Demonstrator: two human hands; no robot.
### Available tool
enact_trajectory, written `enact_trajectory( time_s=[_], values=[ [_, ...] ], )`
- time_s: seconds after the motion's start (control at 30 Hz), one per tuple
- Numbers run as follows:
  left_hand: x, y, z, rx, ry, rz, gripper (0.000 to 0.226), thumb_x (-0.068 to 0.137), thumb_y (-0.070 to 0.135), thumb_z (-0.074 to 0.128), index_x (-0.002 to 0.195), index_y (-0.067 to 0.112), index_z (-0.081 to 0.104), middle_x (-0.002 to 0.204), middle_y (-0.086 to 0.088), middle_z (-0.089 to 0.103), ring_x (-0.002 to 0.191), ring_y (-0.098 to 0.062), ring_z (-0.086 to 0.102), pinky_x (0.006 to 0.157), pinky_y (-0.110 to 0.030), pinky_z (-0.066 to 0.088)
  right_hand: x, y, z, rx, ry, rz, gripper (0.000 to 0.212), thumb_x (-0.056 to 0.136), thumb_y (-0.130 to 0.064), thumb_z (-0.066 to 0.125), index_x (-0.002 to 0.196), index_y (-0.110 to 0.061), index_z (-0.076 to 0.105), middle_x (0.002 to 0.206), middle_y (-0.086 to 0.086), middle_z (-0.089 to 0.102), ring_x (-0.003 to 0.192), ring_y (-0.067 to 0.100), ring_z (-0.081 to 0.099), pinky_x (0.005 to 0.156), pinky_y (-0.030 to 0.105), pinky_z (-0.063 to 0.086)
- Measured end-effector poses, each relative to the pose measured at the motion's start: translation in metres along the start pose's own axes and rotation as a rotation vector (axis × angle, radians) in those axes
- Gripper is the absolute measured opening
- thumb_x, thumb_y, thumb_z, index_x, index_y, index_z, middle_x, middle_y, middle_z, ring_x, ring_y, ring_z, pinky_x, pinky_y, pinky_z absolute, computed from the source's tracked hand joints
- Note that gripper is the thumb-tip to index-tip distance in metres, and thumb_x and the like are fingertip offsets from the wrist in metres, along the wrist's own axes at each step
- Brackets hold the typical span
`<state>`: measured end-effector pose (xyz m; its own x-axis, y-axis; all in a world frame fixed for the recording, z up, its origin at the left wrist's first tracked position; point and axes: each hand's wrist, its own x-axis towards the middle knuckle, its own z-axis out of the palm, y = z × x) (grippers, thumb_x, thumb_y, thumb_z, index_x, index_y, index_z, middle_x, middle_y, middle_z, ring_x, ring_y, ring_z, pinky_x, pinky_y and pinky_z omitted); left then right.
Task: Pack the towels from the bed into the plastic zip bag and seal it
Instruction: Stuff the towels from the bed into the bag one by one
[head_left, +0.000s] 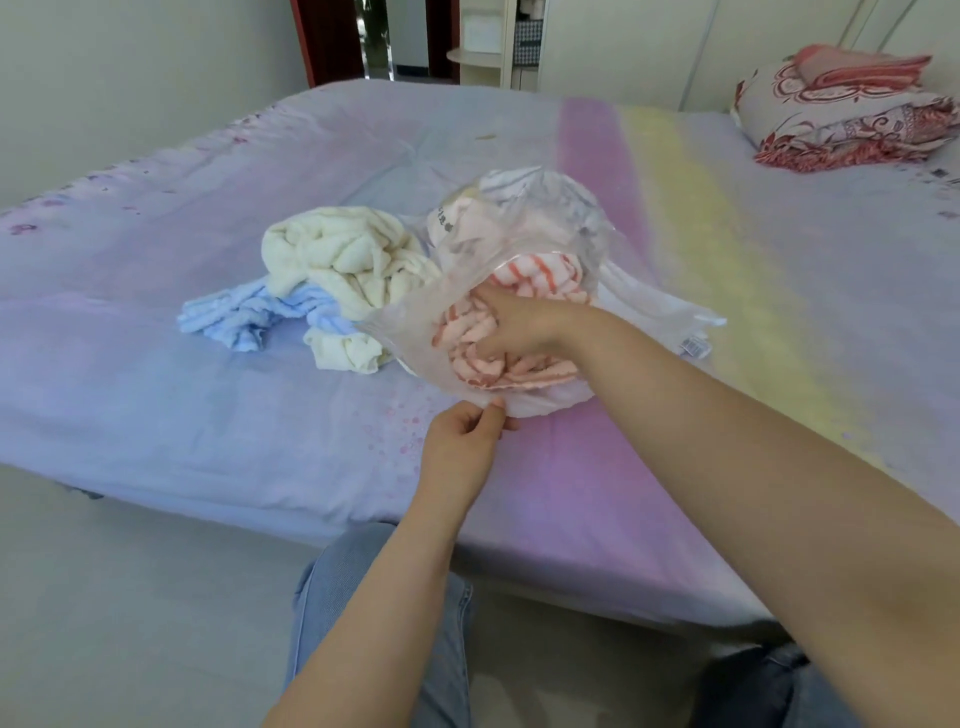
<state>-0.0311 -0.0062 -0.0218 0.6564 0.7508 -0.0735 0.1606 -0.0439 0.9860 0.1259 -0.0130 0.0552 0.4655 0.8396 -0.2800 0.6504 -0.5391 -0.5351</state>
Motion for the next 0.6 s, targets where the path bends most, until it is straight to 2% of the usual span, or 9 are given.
enact_trajectory(
  time_s=[0.1,0.17,0.23,0.3,0.37,0.43,0.5,0.53,0.6],
  values=[
    [-0.001,0.0,0.005,0.04,-0.009,0.049,0.035,0.098,0.028,0.055,0.065,0.021,0.064,0.084,-0.014,0.072,0.073,-0.016,0.057,0.065,-0.025,0.042,-0.046,0.003,-0.005,-0.148,0.066,-0.111,0.061,0.091,-0.027,0.053,0.148,-0.035,0.029,0.122,-0.011,0.053,0.099,0.012,0.054,0.079,0.018,0.042],
    [-0.002,0.0,0.009,0.065,-0.013,0.087,0.032,0.098,0.031,0.053,0.069,0.024,0.064,0.084,-0.014,0.071,0.077,-0.024,0.062,0.07,-0.033,0.047,-0.08,0.013,-0.001,-0.031,0.231,-0.158,0.05,0.093,-0.022,0.049,0.14,-0.037,0.042,0.114,-0.016,0.058,0.093,0.005,0.055,0.077,0.019,0.042],
    [-0.002,-0.003,0.013,0.064,-0.009,0.112,0.031,0.099,0.032,0.051,0.072,0.023,0.064,0.083,-0.012,0.071,0.081,-0.026,0.064,0.072,-0.038,0.049,-0.109,0.037,0.019,0.122,0.492,-0.204,0.035,0.093,-0.021,0.051,0.125,-0.035,0.057,0.11,-0.018,0.061,0.092,0.003,0.057,0.078,0.021,0.046],
    [-0.001,-0.005,0.017,0.056,0.0,0.133,0.037,0.099,0.035,0.05,0.072,0.012,0.062,0.074,-0.01,0.065,0.068,-0.02,0.057,0.064,-0.028,0.043,-0.123,0.072,0.05,0.057,0.727,-0.199,0.019,0.092,-0.016,0.052,0.103,-0.026,0.064,0.095,-0.018,0.06,0.084,0.006,0.056,0.069,0.02,0.043],
    [-0.002,-0.004,0.022,0.052,0.007,0.152,0.043,0.099,0.034,0.051,0.063,0.012,0.044,0.056,0.003,0.045,0.054,-0.005,0.039,0.054,-0.015,0.031,-0.126,0.11,0.081,-0.042,0.762,-0.118,0.016,0.086,-0.015,0.048,0.086,-0.021,0.062,0.084,-0.015,0.055,0.082,0.012,0.054,0.063,0.015,0.035],
    [-0.002,-0.001,0.03,0.058,0.011,0.179,0.044,0.099,0.031,0.05,0.062,0.019,0.032,0.053,0.01,0.033,0.051,-0.004,0.032,0.05,-0.013,0.029,-0.124,0.138,0.096,-0.075,0.768,-0.088,0.019,0.081,-0.019,0.042,0.08,-0.018,0.061,0.082,-0.009,0.057,0.084,0.018,0.056,0.063,0.014,0.031],
    [0.0,0.0,0.033,0.045,0.046,0.197,0.042,0.1,0.03,0.05,0.064,0.014,0.033,0.057,0.01,0.031,0.053,-0.005,0.029,0.05,-0.015,0.028,-0.112,0.157,0.096,-0.076,0.799,-0.054,0.022,0.08,-0.018,0.043,0.083,-0.015,0.064,0.09,-0.002,0.062,0.09,0.023,0.058,0.071,0.021,0.04],
    [0.001,0.0,0.035,0.032,0.067,0.206,0.042,0.1,0.031,0.049,0.066,0.009,0.037,0.06,0.009,0.033,0.055,-0.005,0.029,0.052,-0.016,0.028,-0.105,0.164,0.09,-0.081,0.807,-0.014,0.022,0.081,-0.015,0.046,0.089,-0.014,0.067,0.102,0.002,0.063,0.098,0.025,0.058,0.078,0.028,0.046],
    [0.003,0.001,0.037,-0.001,0.103,0.212,0.044,0.1,0.032,0.048,0.074,-0.002,0.045,0.068,-0.007,0.039,0.061,-0.008,0.033,0.056,-0.017,0.029,-0.079,0.178,0.074,-0.081,0.753,0.113,0.03,0.082,-0.012,0.054,0.109,-0.015,0.066,0.134,0.011,0.048,0.117,0.03,0.05,0.089,0.036,0.049]
  ],
)
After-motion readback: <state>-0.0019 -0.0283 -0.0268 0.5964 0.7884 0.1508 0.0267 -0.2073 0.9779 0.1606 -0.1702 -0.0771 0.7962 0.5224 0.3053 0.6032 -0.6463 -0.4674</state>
